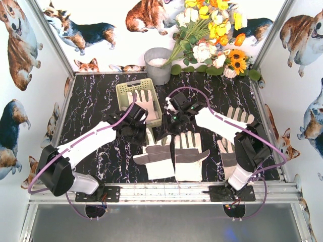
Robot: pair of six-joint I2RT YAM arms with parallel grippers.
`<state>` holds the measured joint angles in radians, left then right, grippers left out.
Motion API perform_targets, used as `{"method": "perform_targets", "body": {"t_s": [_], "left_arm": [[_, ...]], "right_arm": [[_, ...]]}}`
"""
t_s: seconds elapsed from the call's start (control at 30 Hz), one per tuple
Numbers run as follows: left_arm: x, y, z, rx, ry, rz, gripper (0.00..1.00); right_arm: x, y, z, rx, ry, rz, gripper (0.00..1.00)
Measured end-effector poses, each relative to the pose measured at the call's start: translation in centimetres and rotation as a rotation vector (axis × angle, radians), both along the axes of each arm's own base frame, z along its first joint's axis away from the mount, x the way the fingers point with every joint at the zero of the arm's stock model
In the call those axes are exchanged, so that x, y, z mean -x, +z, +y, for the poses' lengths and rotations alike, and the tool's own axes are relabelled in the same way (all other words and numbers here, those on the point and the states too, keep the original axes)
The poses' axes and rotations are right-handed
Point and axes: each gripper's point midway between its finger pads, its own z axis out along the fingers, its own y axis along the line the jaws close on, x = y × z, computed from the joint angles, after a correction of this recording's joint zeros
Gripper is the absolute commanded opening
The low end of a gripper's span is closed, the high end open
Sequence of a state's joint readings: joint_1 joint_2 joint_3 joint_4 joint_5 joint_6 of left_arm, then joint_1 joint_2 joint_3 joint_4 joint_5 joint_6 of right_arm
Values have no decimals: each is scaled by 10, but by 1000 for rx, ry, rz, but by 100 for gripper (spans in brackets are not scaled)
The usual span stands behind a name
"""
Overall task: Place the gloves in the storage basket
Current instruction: Place the glove at the corner of the board.
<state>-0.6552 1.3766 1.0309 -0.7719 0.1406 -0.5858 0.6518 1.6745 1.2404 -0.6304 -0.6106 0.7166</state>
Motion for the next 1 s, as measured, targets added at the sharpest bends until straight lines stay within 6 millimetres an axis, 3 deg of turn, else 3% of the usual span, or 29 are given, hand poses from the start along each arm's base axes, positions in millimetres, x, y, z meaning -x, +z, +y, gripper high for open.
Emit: {"method": "perform_targets", "body": {"t_s": [0.1,0.27,0.43,0.5,0.6,0.67,0.77,0.87,1.0], "left_arm": [[-3,1,2,-12,1,-21,49],[-1,21,10,3,10,-80,68],[7,53,15,100,59,-171,73],[14,53,19,132,89,-177,73],[27,33,22,165,143,-129,73],[34,13,22,174,177,-82,74],[44,-15,25,173,231,-16,74],[47,-28,25,197,274,5,72],[47,-43,22,244,323,22,62]], "right_arm": [[-6,-4,-3,23,0,-42,34],[-16,-3,-12,61,-5,-136,60],[-31,32,-31,51,-44,-304,62],[-37,49,-44,39,-78,-363,61],[-41,62,-66,36,-125,-419,58],[-38,57,-77,49,-136,-421,55],[-16,33,-83,52,-95,-349,46],[11,3,-84,50,-40,-221,36],[36,-26,-81,45,10,-70,32]]}}
